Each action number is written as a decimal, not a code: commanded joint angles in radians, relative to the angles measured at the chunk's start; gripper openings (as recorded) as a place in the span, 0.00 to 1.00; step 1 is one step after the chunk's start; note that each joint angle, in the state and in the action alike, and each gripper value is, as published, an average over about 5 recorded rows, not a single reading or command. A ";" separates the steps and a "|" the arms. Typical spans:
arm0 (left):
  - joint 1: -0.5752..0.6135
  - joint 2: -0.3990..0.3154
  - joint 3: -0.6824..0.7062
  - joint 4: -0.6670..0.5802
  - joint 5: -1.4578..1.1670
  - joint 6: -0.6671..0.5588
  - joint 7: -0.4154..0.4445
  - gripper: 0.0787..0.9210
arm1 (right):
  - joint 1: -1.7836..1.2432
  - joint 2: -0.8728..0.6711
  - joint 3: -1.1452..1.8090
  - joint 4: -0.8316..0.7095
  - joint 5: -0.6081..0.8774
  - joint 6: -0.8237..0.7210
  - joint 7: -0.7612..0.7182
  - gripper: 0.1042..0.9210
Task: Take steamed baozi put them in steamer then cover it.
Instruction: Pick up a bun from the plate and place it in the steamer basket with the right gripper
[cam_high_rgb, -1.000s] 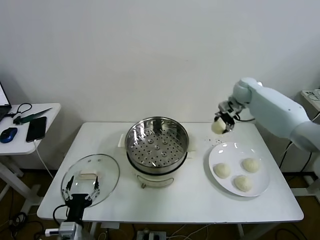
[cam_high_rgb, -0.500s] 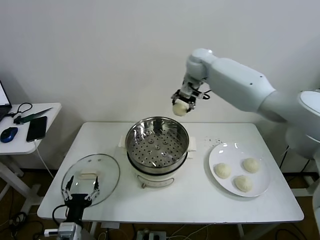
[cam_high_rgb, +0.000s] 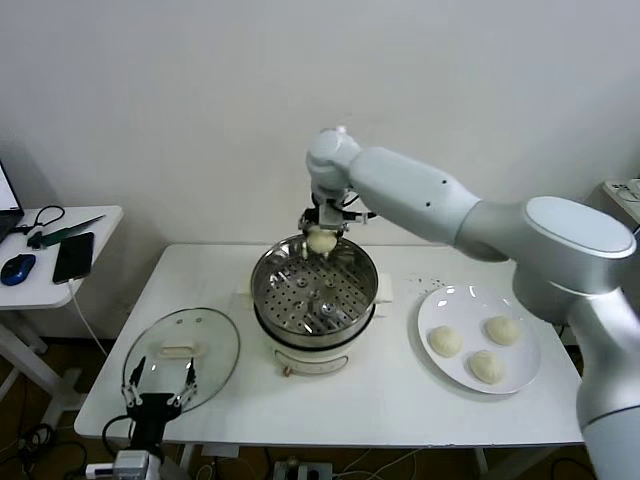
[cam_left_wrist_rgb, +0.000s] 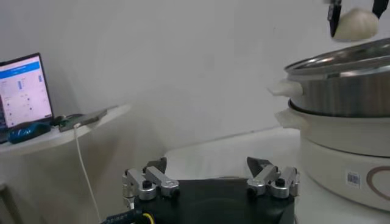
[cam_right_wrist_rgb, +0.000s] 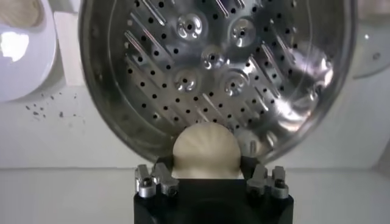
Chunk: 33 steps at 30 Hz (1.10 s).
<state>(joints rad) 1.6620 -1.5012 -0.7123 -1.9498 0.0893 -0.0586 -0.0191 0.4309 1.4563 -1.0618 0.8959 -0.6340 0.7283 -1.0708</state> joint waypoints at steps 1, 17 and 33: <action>0.001 -0.002 0.000 0.002 -0.002 -0.001 -0.001 0.88 | -0.072 0.039 0.008 -0.008 -0.123 0.049 0.023 0.74; 0.007 -0.007 -0.004 0.014 -0.013 -0.006 -0.004 0.88 | -0.139 0.050 0.033 -0.045 -0.170 0.039 0.028 0.77; 0.013 -0.003 -0.003 -0.001 -0.009 -0.003 -0.004 0.88 | 0.024 -0.080 0.038 0.111 0.019 0.037 -0.076 0.88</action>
<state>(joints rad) 1.6755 -1.5056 -0.7156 -1.9496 0.0789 -0.0630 -0.0230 0.4064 1.4164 -1.0296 0.9540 -0.6736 0.7560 -1.1194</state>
